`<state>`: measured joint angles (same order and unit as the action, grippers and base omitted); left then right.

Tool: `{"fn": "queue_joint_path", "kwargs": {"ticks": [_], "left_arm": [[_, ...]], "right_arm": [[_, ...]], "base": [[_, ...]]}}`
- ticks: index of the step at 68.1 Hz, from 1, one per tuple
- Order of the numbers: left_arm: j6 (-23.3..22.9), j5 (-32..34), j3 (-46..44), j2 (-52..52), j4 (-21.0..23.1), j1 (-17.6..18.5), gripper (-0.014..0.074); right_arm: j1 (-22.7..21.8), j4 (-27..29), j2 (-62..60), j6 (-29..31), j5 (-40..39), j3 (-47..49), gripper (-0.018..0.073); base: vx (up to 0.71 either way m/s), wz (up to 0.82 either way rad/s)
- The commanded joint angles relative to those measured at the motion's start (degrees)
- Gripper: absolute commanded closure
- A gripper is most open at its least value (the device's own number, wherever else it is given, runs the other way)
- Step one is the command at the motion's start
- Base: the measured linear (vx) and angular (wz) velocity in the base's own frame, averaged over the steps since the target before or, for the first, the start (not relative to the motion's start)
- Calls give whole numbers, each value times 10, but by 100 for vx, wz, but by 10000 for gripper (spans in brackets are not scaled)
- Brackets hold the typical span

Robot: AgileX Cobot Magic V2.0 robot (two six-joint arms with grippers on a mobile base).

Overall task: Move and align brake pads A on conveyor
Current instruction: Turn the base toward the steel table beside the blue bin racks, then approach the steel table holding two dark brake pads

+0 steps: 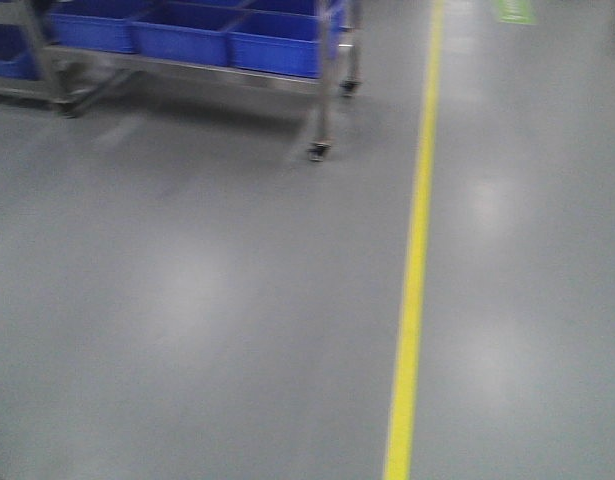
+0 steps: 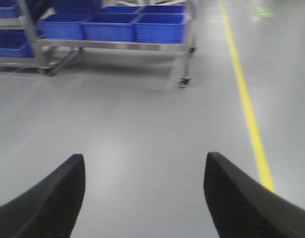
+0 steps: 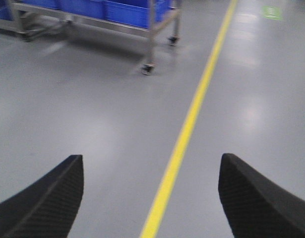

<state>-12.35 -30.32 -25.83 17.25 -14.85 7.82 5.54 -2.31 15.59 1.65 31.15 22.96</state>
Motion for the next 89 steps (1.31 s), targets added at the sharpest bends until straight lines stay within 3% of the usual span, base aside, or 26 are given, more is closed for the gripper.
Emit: {"fn": "queue_joint_path", "kwargs": {"ticks": [1, 37, 89], "left_arm": [[-2, 36, -14, 6, -4, 0, 115], [-2, 36, -14, 6, -4, 0, 115], [-2, 36, -14, 6, -4, 0, 115]], "right_arm": [[-2, -5, 7, 0, -44, 14, 20], [-2, -6, 7, 0, -44, 14, 20], [-2, -5, 7, 0, -44, 14, 20]], "base": [[34, 88], [32, 96], [26, 68]]}}
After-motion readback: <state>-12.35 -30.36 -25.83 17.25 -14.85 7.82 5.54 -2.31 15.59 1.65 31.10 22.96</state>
